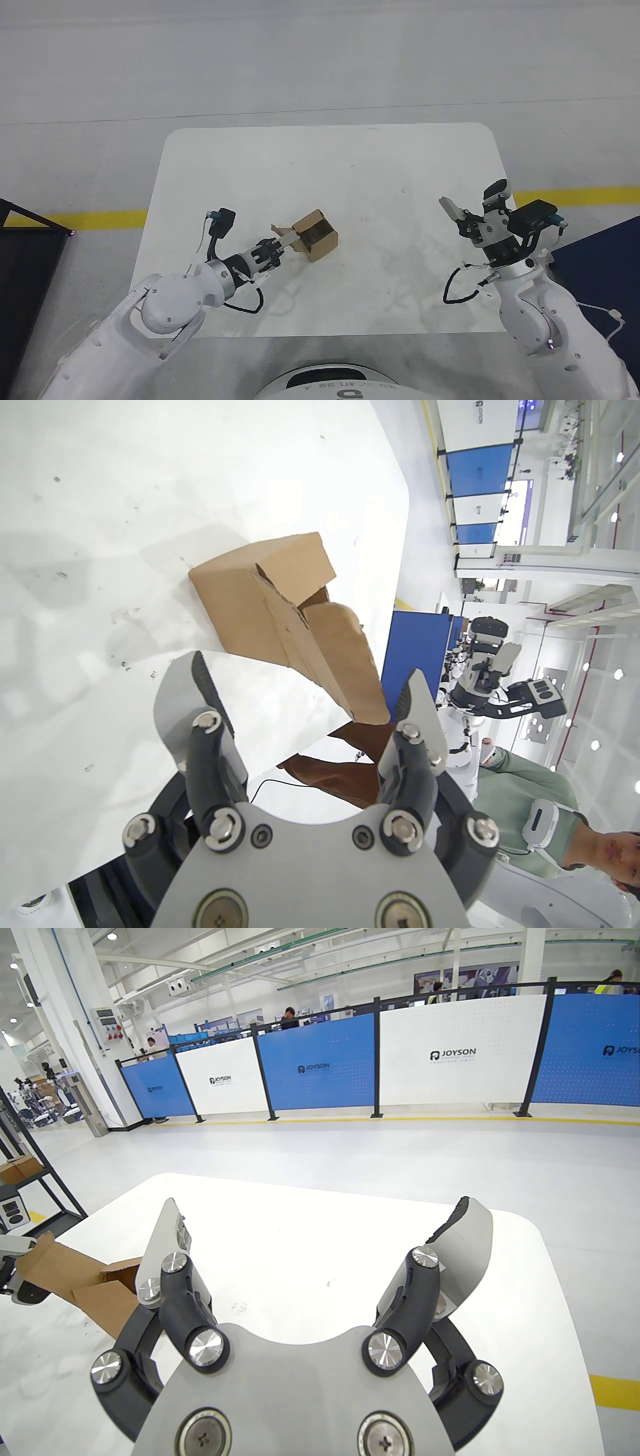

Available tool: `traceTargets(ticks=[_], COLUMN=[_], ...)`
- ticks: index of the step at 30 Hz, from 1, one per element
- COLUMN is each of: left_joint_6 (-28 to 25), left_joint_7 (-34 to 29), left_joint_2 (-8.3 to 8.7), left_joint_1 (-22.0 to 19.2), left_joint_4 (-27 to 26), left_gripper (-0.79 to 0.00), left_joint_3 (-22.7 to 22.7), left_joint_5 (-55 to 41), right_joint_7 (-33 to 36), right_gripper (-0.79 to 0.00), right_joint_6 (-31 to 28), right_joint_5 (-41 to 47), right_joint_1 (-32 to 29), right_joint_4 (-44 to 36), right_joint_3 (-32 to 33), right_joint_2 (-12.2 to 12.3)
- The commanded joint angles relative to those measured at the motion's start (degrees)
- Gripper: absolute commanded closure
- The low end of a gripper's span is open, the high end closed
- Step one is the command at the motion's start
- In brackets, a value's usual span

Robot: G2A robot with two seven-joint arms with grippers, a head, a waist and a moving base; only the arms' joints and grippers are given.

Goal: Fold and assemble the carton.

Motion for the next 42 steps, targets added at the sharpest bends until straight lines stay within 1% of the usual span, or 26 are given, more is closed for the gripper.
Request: traceTargets(ticks=[1,3,6,9,10,12,13,14,22,24,27,31,34,39,42], left_joint_6=[0.2,0.5,0.8,1.0,1.1,1.2,1.3,1.4,2.5,2.9,3.1,2.3,1.8,1.1,1.2], left_joint_7=[-0.2,-0.4,-0.7,-1.0,-1.1,-1.3,-1.3,-1.5,-3.3,-4.1,-5.9,-8.4,-9.6,-10.5,-10.7], left_joint_2=[-0.26,-0.52,-0.88,-1.19,-1.27,-1.44,-1.51,-1.58,-2.01,-2.07,-2.11,-2.16,-2.26,-2.54,-2.73], left_joint_1=[-0.8,-1.6,-2.6,-3.2,-3.4,-3.7,-3.9,-4.0,-4.5,-4.6,-4.7,-4.8,-4.8,-5.0,-5.1], left_joint_4=[0.5,1.0,1.7,2.0,2.1,2.3,2.4,2.4,2.0,1.6,1.2,0.8,1.5,2.3,2.6], left_gripper=[-0.496,-0.391,-0.323,-0.289,-0.222,-0.145,-0.022,0.0,0.0,0.0,0.0,0.0,0.0,0.0,0.0], left_joint_3=[0.7,1.3,2.0,2.4,2.5,2.6,2.7,2.8,3.0,3.1,3.1,3.6,4.1,5.3,5.9], left_joint_5=[0.2,0.4,0.6,0.6,0.6,0.7,0.8,0.9,1.3,1.3,1.6,2.3,3.0,3.8,4.3], right_joint_7=[0.0,0.0,0.0,0.0,0.0,0.0,0.0,0.0,0.3,1.2,3.5,8.1,10.6,14.5,16.9], right_gripper=[-0.785,-0.785,-0.785,-0.785,-0.785,-0.785,-0.785,-0.785,-0.785,-0.785,-0.785,-0.785,-0.785,-0.785,-0.785], right_joint_6=[0.0,0.0,0.0,0.0,0.0,0.0,0.0,0.0,-0.1,-1.5,-6.1,-16.4,-22.7,-29.0,-30.9], right_joint_5=[0.0,0.0,0.0,0.0,0.0,0.0,0.0,0.0,0.0,-0.7,-2.3,-5.7,-8.9,-12.1,-13.4], right_joint_1=[0.0,0.0,0.0,0.0,0.0,0.0,0.0,0.0,0.2,0.8,1.7,3.4,4.8,7.0,8.2], right_joint_4=[0.0,0.0,0.0,0.0,0.0,0.0,0.0,0.0,-0.1,-0.3,-0.7,-1.4,-1.5,-0.7,-0.2], right_joint_3=[0.0,0.0,0.0,0.0,0.0,0.0,0.0,0.0,-0.1,-0.5,-1.4,-3.6,-5.9,-9.9,-11.2], right_joint_2=[0.0,0.0,0.0,0.0,0.0,0.0,0.0,0.0,0.0,-0.1,0.0,0.3,0.5,0.5,0.6])
